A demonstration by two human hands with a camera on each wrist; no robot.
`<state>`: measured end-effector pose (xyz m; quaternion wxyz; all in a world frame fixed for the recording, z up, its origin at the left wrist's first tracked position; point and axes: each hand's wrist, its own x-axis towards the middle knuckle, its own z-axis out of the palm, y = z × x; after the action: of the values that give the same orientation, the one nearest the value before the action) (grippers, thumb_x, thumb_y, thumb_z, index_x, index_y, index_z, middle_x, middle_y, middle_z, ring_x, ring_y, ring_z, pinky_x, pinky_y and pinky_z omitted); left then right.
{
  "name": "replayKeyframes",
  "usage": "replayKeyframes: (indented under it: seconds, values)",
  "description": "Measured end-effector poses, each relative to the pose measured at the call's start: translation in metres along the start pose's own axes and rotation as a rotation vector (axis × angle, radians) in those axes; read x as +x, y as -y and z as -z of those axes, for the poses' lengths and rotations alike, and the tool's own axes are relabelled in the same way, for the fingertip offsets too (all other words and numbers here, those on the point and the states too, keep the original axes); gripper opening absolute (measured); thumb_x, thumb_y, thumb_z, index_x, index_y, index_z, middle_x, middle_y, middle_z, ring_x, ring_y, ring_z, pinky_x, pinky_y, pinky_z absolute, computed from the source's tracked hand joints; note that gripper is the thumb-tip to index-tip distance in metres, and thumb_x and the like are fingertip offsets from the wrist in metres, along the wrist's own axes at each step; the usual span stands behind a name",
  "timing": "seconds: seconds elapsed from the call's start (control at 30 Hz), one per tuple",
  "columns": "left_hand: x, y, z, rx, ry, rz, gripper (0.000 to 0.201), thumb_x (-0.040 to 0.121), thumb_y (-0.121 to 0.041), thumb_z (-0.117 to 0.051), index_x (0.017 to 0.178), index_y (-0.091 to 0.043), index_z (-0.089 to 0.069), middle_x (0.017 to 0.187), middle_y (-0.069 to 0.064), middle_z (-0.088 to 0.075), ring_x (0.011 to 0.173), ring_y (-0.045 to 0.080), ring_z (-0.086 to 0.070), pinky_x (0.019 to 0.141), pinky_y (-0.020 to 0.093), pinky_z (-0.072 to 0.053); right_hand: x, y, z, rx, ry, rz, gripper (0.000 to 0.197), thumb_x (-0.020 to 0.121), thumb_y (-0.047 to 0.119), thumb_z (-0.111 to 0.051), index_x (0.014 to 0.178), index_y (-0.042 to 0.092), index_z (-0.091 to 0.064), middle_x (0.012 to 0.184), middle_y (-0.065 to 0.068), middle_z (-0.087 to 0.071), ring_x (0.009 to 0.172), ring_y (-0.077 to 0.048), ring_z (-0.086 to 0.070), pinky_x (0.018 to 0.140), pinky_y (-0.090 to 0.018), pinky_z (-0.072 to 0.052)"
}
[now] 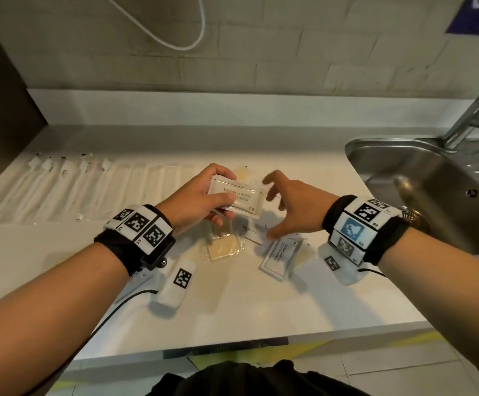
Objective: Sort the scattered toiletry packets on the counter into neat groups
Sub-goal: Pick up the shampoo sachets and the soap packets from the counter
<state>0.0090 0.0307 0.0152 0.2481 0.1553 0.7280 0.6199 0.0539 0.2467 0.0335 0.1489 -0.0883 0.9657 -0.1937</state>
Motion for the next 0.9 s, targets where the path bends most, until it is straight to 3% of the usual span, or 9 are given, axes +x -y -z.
replayKeyframes:
  seconds: [0.1, 0.23, 0.33, 0.5, 0.6, 0.67, 0.73, 0.83, 0.9]
  values:
    - [0.004, 0.002, 0.006, -0.001, -0.119, -0.017, 0.025, 0.094, -0.008, -0.058, 0.113, -0.023, -0.050, 0.113, 0.015, -0.063, 0.070, 0.017, -0.065, 0.053, 0.023, -0.052, -0.012, -0.016, -0.013, -0.163, 0.133, -0.013, 0.056, 0.074, 0.023, -0.078, 0.123, 0.026, -0.051, 0.106, 0.012, -0.055, 0.094, -0.013, -0.057, 0.076, -0.022, -0.046]
    - [0.009, 0.000, 0.009, -0.019, -0.206, -0.041, 0.027, 0.094, -0.008, -0.057, 0.115, -0.021, -0.048, 0.106, 0.013, -0.061, 0.066, 0.014, -0.061, 0.050, 0.023, -0.048, -0.016, -0.018, -0.039, -0.244, 0.260, 0.076, 0.056, 0.080, 0.019, -0.071, 0.132, 0.033, -0.054, 0.113, 0.003, -0.048, 0.099, -0.012, -0.048, 0.087, -0.024, -0.042]
    - [0.010, -0.002, 0.004, 0.001, -0.193, -0.041, 0.028, 0.094, -0.007, -0.057, 0.117, -0.020, -0.048, 0.104, 0.012, -0.061, 0.065, 0.014, -0.060, 0.050, 0.023, -0.047, -0.007, -0.016, -0.045, -0.274, 0.207, 0.092, 0.052, 0.081, 0.022, -0.071, 0.129, 0.034, -0.057, 0.111, 0.003, -0.044, 0.099, -0.014, -0.042, 0.087, -0.027, -0.042]
    - [0.007, -0.001, 0.001, 0.036, -0.201, -0.038, 0.030, 0.094, -0.007, -0.056, 0.120, -0.018, -0.046, 0.106, 0.009, -0.062, 0.068, 0.016, -0.060, 0.054, 0.026, -0.048, 0.005, -0.006, -0.048, -0.266, 0.069, 0.161, 0.031, 0.076, 0.027, -0.075, 0.105, 0.025, -0.064, 0.109, 0.002, -0.049, 0.103, -0.018, -0.042, 0.085, -0.035, -0.045]
    - [0.005, 0.003, 0.010, 0.079, -0.245, -0.032, 0.031, 0.093, -0.006, -0.055, 0.120, -0.017, -0.046, 0.106, 0.008, -0.063, 0.067, 0.017, -0.061, 0.055, 0.026, -0.048, 0.007, -0.002, -0.031, -0.110, -0.073, 0.197, 0.011, 0.085, 0.024, -0.068, 0.092, 0.023, -0.060, 0.105, 0.002, -0.057, 0.100, -0.018, -0.050, 0.082, -0.030, -0.042]
    - [0.003, 0.007, 0.016, 0.109, -0.265, -0.004, 0.031, 0.092, -0.005, -0.054, 0.119, -0.018, -0.046, 0.107, 0.008, -0.063, 0.068, 0.018, -0.062, 0.055, 0.025, -0.049, 0.006, 0.001, -0.012, 0.048, -0.131, 0.181, 0.009, 0.089, 0.023, -0.065, 0.089, 0.024, -0.055, 0.094, 0.008, -0.061, 0.091, -0.017, -0.059, 0.076, -0.025, -0.042]
    - [0.001, 0.009, 0.018, 0.102, -0.274, 0.029, 0.030, 0.092, -0.004, -0.051, 0.118, -0.020, -0.047, 0.108, 0.009, -0.062, 0.069, 0.018, -0.063, 0.055, 0.024, -0.049, 0.005, 0.006, 0.009, 0.099, -0.184, 0.175, 0.010, 0.090, 0.026, -0.064, 0.091, 0.027, -0.054, 0.088, 0.015, -0.058, 0.083, -0.014, -0.059, 0.072, -0.023, -0.043]
    - [0.000, 0.008, 0.016, 0.024, -0.280, 0.048, 0.026, 0.094, -0.007, -0.042, 0.116, -0.020, -0.050, 0.104, 0.012, -0.063, 0.067, 0.020, -0.063, 0.057, 0.027, -0.048, 0.009, 0.021, 0.030, 0.144, -0.194, 0.211, 0.015, 0.090, 0.029, -0.065, 0.104, 0.026, -0.061, 0.096, 0.009, -0.061, 0.085, -0.014, -0.060, 0.074, -0.025, -0.048]
    - [0.001, 0.002, 0.012, -0.058, -0.265, 0.032, 0.023, 0.095, -0.012, -0.039, 0.113, -0.019, -0.053, 0.101, 0.015, -0.063, 0.067, 0.021, -0.062, 0.057, 0.030, -0.048, 0.016, 0.033, 0.032, 0.115, -0.202, 0.241, 0.023, 0.090, 0.029, -0.065, 0.112, 0.022, -0.063, 0.102, 0.006, -0.059, 0.090, -0.013, -0.057, 0.078, -0.024, -0.046]
